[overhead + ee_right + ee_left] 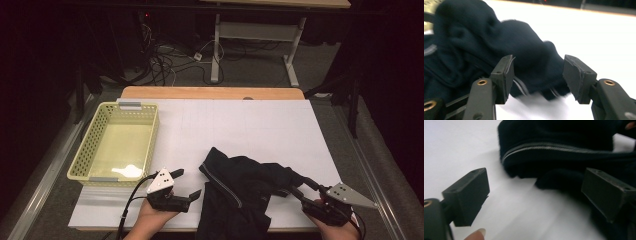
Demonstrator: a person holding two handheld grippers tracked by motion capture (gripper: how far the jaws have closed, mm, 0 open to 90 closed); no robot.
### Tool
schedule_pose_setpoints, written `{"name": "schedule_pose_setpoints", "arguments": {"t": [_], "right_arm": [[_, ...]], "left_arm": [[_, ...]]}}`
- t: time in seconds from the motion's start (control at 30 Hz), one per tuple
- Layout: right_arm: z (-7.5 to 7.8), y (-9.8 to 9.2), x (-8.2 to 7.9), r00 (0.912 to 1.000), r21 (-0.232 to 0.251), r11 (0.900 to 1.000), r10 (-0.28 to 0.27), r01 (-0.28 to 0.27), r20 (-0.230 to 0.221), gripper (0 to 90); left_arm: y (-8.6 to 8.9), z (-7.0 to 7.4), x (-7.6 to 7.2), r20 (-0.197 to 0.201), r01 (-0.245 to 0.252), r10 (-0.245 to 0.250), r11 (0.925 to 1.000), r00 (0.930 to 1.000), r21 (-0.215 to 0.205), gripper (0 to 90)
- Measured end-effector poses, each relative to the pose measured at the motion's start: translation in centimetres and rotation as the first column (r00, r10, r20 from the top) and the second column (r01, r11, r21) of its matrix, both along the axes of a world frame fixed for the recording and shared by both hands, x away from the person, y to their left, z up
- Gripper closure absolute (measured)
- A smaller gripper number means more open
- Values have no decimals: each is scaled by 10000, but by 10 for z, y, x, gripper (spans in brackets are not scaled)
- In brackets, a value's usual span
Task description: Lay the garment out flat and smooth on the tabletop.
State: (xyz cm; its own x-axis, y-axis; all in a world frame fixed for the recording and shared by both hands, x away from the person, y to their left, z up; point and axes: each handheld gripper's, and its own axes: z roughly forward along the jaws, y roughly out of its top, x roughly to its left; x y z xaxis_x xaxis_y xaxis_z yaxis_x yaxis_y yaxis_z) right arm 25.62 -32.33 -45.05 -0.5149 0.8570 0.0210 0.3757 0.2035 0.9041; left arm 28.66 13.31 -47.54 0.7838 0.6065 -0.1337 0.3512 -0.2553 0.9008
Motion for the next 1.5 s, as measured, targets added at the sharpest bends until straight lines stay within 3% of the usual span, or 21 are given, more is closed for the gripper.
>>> {"name": "schedule_pose_setpoints", "arguments": {"t": [0.1, 0.23, 0.37, 0.47, 0.57, 0.6, 0.7, 0.73, 0.87, 0.93, 1.03, 1.1, 1.23, 1.3, 1.37, 1.5], "right_arm": [[-3, -5, 2, 9997, 266, 9995, -173, 178, -167, 438], [-6, -3, 1, 9996, -162, 9998, -147, 143, -224, 442], [-5, -3, 0, 9997, -11, 9998, -181, 181, -157, 444], [-5, -3, -2, 9997, -26, 9999, -141, 140, -182, 447], [-4, -4, 0, 9996, 180, 9996, -210, 214, -176, 448], [-4, -4, 1, 9996, 222, 9996, -196, 200, -188, 448], [-6, -2, 2, 9995, 135, 9998, -126, 130, -276, 450], [-6, -1, 2, 9996, 114, 9999, -99, 102, -280, 450], [-6, 1, 3, 9996, 85, 10000, -6, 9, -285, 452], [-7, 1, 3, 9995, 76, 10000, 37, -34, -302, 453], [-7, 2, 3, 9996, 44, 10000, 58, -56, -281, 454], [-6, 1, 3, 9996, 54, 10000, 46, -44, -269, 454], [-6, 2, 3, 9997, 69, 9999, 103, -101, -229, 475], [-6, 4, 3, 9997, 49, 9999, 150, -149, -211, 480], [-6, 6, 3, 9996, 14, 9998, 216, -216, -193, 486], [-6, 7, 3, 9994, -24, 9996, 291, -291, -167, 498]], "left_arm": [[-15, 12, -8, 329, 248, -246, 9997, 9992, -41, 80], [-39, 26, -20, 355, 1168, -1159, 9928, 9926, -254, 123], [-62, 33, -23, -247, 1986, -1996, 9793, 9796, -393, 204], [-83, 36, -25, -338, 2650, -2642, 9640, 9639, 220, 292], [-107, 34, -25, -601, 3197, -3147, 9406, 9473, 1146, 387], [-114, 30, -24, -795, 3247, -3158, 9329, 9455, 1555, 410], [-124, 19, -20, -811, 3041, -2933, 9254, 9526, 2263, 539], [-124, 18, -19, -759, 2967, -2869, 9270, 9549, 2293, 592], [-122, 18, -16, -650, 3067, -2999, 9239, 9518, 2288, 770], [-120, 23, -16, -426, 3017, -3001, 9260, 9530, 2269, 782], [-112, 40, -14, 99, 2941, -3017, 9359, 9534, 1939, 787], [-104, 54, -11, 506, 2773, -2870, 9497, 9566, 1457, 787], [-86, 74, 6, 1046, 1856, -1971, 9764, 9748, 1101, 787], [-76, 80, 21, 1021, 1432, -1502, 9870, 9834, 730, 787], [-67, 82, 35, 1039, 1096, -1162, 9917, 9878, 672, 787], [-53, 75, 63, 650, 134, -182, 9972, 9977, 742, 787]]}}
